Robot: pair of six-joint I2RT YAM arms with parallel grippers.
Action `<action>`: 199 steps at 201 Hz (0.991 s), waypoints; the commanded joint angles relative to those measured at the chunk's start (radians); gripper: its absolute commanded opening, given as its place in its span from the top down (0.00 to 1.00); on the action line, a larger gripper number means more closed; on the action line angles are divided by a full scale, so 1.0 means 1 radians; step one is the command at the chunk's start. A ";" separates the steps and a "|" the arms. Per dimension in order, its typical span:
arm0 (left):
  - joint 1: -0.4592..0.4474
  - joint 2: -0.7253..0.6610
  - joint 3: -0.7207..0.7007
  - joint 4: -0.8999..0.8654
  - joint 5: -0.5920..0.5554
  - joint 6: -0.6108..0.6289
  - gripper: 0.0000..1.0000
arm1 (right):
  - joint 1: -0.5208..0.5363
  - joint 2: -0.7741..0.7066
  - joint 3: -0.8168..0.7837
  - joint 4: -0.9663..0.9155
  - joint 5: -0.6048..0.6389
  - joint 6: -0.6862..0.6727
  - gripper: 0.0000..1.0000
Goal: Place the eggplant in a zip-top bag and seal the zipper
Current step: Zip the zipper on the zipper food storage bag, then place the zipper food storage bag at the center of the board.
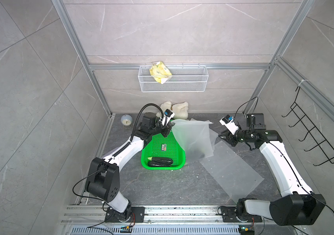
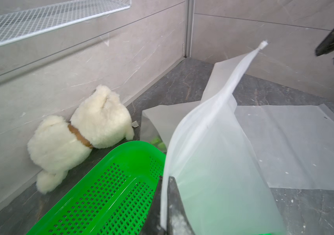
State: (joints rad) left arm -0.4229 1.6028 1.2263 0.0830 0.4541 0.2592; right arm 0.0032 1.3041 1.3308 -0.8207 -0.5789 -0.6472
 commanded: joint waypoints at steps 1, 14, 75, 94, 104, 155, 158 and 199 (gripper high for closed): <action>-0.027 0.010 0.059 -0.026 0.011 0.044 1.00 | 0.012 0.003 0.080 -0.063 -0.056 -0.037 0.69; -0.046 0.025 0.077 -0.060 0.012 0.075 1.00 | 0.022 0.021 0.128 -0.094 -0.047 -0.061 0.68; -0.128 0.035 0.109 -0.073 0.051 0.142 1.00 | 0.096 0.123 0.252 -0.134 -0.048 -0.160 0.59; -0.160 0.026 0.107 -0.073 0.071 0.179 1.00 | 0.119 0.155 0.266 -0.131 -0.075 -0.188 0.58; -0.174 0.020 0.103 -0.071 0.083 0.196 1.00 | 0.127 0.169 0.271 -0.125 -0.086 -0.200 0.58; -0.218 -0.013 0.089 -0.087 0.121 0.257 1.00 | 0.160 0.251 0.311 -0.143 -0.099 -0.275 0.57; -0.219 -0.015 0.089 -0.088 0.122 0.257 1.00 | 0.162 0.253 0.312 -0.143 -0.101 -0.277 0.57; -0.228 -0.031 0.079 -0.079 0.122 0.255 1.00 | 0.179 0.291 0.310 -0.185 -0.158 -0.299 0.57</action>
State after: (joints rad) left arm -0.6472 1.6234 1.2972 -0.0093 0.5526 0.4904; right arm 0.1669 1.5635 1.6112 -0.9337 -0.6750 -0.9108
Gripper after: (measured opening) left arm 0.044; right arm 0.428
